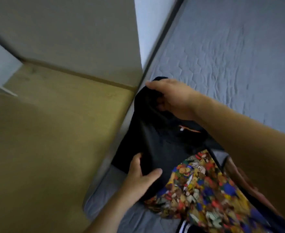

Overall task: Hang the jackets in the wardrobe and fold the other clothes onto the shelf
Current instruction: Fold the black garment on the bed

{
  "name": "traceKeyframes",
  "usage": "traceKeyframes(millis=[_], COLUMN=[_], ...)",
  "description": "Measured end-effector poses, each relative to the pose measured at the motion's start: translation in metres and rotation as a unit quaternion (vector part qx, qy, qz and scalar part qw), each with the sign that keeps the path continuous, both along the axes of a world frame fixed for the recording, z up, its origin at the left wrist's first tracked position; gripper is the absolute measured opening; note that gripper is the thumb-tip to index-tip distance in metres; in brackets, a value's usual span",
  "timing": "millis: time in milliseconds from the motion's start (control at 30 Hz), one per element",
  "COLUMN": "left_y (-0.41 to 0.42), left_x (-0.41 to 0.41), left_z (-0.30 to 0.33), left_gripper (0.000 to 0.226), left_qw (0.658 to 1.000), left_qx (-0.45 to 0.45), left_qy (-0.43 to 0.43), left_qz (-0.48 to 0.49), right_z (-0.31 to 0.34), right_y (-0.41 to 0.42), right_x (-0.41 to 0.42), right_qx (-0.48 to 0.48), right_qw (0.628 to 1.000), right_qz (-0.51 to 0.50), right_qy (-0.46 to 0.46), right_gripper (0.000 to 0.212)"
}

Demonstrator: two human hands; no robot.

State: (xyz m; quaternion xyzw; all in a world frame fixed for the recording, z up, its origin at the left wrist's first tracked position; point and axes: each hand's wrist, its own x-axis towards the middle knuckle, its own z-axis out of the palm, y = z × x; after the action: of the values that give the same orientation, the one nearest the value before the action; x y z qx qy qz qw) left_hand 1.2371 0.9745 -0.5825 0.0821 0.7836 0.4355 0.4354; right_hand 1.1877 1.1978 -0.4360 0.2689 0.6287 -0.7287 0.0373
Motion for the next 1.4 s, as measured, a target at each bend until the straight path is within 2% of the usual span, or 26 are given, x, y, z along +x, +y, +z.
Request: traceKeyframes(millis=[100, 200, 300, 367, 433, 500, 533, 567, 667, 700, 767, 833, 900, 967, 1000, 1067, 1100, 1200, 1267, 1300, 1333, 1400], left_y=[0.004, -0.001, -0.01, -0.011, -0.007, 0.002, 0.003, 0.002, -0.016, -0.024, -0.044, -0.06, -0.072, -0.079, -0.081, -0.086, -0.088, -0.092, -0.092, -0.091, -0.092, -0.092], left_x=[-0.022, -0.042, -0.035, -0.019, -0.003, 0.007, 0.012, 0.013, -0.007, -0.019, -0.041, -0.056, -0.068, -0.077, -0.079, -0.077, -0.074, -0.063, -0.06, -0.06, -0.059, -0.059], left_z=[0.078, 0.174, 0.281, 0.349, 0.406, 0.449, 0.463, 0.472, 0.491, 0.497, 0.516, 0.547, 0.576, 0.598, 0.606, 0.62, 0.626, 0.645, 0.65, 0.65, 0.648, 0.644], left_gripper=[0.084, 0.059, 0.029, 0.03, 0.049, 0.095, 0.11, 0.106, 0.035, 0.025, 0.023, 0.022, 0.022, 0.021, 0.017, 0.014, 0.02, 0.024, 0.026, 0.028, 0.028, 0.025], left_qw=[0.996, 0.987, 0.946, 0.942, 0.955, 0.963, 0.964, 0.962, 0.937, 0.928, 0.904, 0.874, 0.856, 0.867, 0.879, 0.883, 0.864, 0.756, 0.702, 0.69, 0.695, 0.743], left_qx=[0.015, 0.037, 0.068, 0.136, 0.181, 0.152, 0.128, 0.108, 0.057, 0.058, 0.093, 0.139, 0.169, 0.165, 0.152, 0.093, 0.036, -0.126, -0.189, -0.214, -0.227, -0.193], left_qy=[0.058, 0.129, 0.282, 0.27, 0.216, 0.215, 0.22, 0.235, 0.319, 0.329, 0.356, 0.391, 0.415, 0.428, 0.428, 0.457, 0.502, 0.637, 0.685, 0.691, 0.682, 0.641], left_qz=[0.062, 0.091, 0.144, 0.144, 0.096, 0.064, 0.074, 0.087, 0.133, 0.163, 0.216, 0.253, 0.258, 0.194, 0.143, 0.046, 0.006, -0.08, -0.049, -0.018, 0.005, 0.032], right_z=[0.104, 0.205, 0.299, 0.359, 0.414, 0.464, 0.487, 0.509, 0.561, 0.574, 0.591, 0.598, 0.6, 0.603, 0.606, 0.611, 0.61, 0.597, 0.583, 0.578, 0.575, 0.573], right_y=[-0.015, -0.031, -0.048, -0.064, -0.08, -0.096, -0.103, -0.11, -0.118, -0.117, -0.111, -0.101, -0.093, -0.086, -0.083, -0.078, -0.076, -0.068, -0.063, -0.06, -0.058, -0.053], right_x=[-0.009, -0.004, 0.003, 0.007, 0.009, 0.01, 0.012, 0.015, 0.024, 0.029, 0.04, 0.053, 0.069, 0.085, 0.092, 0.108, 0.115, 0.136, 0.151, 0.157, 0.164, 0.176], right_qx=[0.093, 0.16, 0.241, 0.319, 0.43, 0.541, 0.587, 0.624, 0.689, 0.714, 0.755, 0.759, 0.746, 0.72, 0.687, 0.595, 0.567, 0.559, 0.537, 0.519, 0.503, 0.519], right_qw=[0.994, 0.984, 0.966, 0.944, 0.899, 0.838, 0.808, 0.779, 0.711, 0.68, 0.621, 0.601, 0.598, 0.604, 0.626, 0.703, 0.734, 0.791, 0.828, 0.847, 0.86, 0.853], right_qz=[0.055, 0.074, 0.081, 0.077, 0.066, 0.04, 0.017, -0.013, -0.11, -0.139, -0.191, -0.227, -0.245, -0.267, -0.277, -0.294, -0.293, -0.218, -0.15, -0.116, -0.087, -0.057], right_qy=[0.001, 0.021, 0.042, 0.049, 0.052, 0.052, 0.053, 0.06, 0.088, 0.09, 0.087, 0.107, 0.158, 0.214, 0.244, 0.258, 0.232, 0.118, 0.056, 0.031, 0.015, 0.001], right_gripper=[0.027, 0.027, 0.036, 0.04, 0.044, 0.048, 0.048, 0.047, 0.044, 0.045, 0.048, 0.047, 0.044, 0.041, 0.041, 0.042, 0.042, 0.041, 0.043, 0.046, 0.049, 0.059])
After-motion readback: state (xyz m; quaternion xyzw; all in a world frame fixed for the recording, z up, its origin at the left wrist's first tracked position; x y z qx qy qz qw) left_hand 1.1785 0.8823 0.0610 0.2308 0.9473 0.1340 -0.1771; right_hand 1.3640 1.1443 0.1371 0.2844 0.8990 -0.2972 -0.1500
